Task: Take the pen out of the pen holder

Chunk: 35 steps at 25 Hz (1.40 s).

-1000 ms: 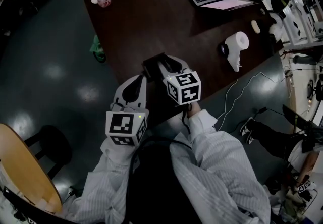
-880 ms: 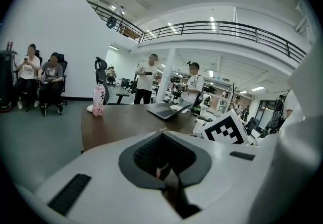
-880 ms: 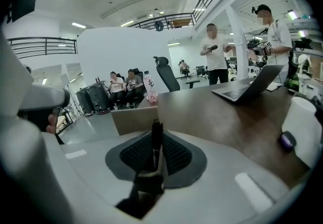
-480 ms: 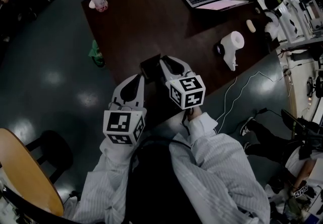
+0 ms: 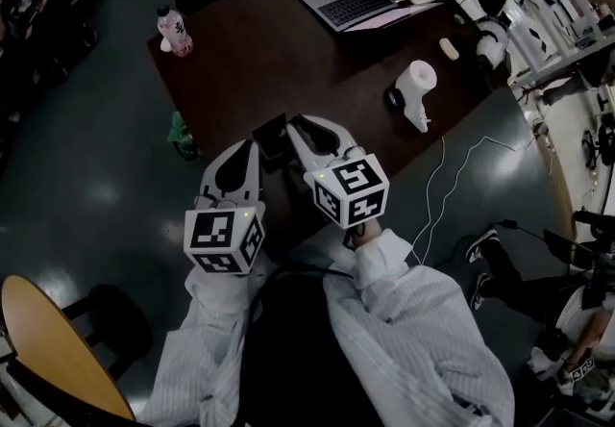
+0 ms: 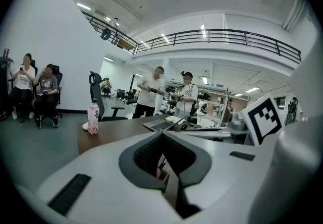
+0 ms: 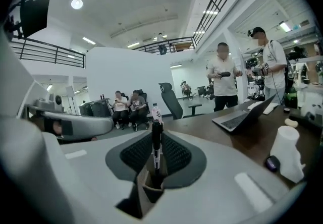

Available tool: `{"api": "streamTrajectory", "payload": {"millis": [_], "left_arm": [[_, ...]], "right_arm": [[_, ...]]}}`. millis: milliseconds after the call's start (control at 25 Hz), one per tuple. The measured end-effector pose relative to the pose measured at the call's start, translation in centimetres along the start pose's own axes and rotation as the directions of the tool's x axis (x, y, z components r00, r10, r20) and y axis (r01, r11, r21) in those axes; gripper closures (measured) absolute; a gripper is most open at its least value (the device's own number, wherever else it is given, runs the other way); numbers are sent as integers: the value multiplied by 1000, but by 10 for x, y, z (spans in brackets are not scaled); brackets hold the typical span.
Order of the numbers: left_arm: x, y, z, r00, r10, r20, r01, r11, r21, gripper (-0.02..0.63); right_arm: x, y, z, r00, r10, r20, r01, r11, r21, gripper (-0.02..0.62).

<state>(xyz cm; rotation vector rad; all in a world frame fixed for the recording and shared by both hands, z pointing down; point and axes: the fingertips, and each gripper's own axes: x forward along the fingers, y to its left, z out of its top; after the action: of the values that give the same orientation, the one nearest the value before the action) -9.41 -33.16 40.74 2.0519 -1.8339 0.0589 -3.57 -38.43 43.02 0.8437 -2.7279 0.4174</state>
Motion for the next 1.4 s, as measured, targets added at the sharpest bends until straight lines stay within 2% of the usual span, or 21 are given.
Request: {"api": "streamTrajectory", "payload": {"millis": [320, 680, 1400], "left_arm": [[-6, -19, 31, 997, -26, 74, 23, 999, 39, 603], [-15, -36, 49, 992, -38, 117, 29, 997, 77, 603], [-22, -44, 41, 993, -42, 107, 33, 995, 89, 603]], "right_arm": [[-46, 24, 52, 988, -17, 156, 22, 999, -34, 534], [-67, 37, 64, 982, 12, 190, -3, 999, -48, 534], [-73, 41, 51, 984, 23, 175, -16, 999, -39, 535]]}}
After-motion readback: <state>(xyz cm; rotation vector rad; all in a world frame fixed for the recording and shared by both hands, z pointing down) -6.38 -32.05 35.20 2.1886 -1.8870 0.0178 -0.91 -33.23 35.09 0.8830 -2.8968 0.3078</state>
